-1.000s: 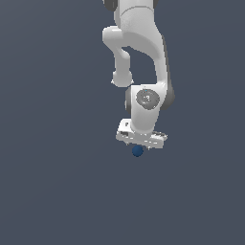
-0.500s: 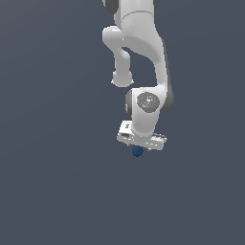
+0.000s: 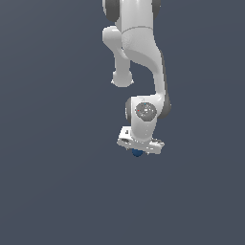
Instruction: Pick up the object and move it to a goal position.
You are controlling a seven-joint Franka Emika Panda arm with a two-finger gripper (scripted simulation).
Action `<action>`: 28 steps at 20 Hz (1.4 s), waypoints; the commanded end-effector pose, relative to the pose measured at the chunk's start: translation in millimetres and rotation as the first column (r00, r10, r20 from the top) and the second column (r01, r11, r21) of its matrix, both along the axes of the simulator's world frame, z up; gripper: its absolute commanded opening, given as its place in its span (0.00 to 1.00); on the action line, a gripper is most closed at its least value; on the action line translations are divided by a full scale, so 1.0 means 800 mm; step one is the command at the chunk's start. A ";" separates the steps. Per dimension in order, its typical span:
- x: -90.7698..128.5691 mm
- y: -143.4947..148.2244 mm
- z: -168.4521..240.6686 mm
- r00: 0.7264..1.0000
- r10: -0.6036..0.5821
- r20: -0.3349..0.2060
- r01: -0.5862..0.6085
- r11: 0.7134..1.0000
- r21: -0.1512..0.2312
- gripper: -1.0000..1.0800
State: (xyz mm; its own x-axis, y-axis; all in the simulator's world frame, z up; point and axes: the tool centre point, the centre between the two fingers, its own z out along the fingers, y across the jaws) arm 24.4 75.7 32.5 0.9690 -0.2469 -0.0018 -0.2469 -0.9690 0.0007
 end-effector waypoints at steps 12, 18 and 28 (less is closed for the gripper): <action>0.001 0.001 -0.002 1.000 0.000 0.002 0.000 1.000 0.001 0.00; 0.012 0.007 0.016 0.999 0.029 0.021 -0.029 1.000 0.008 0.00; 0.064 0.046 0.123 0.972 0.191 0.134 -0.198 0.979 0.041 0.00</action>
State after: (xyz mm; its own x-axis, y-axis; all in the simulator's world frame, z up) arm 67.9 106.3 112.7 0.9915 -0.0883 0.0953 -0.0827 -0.9947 -0.0615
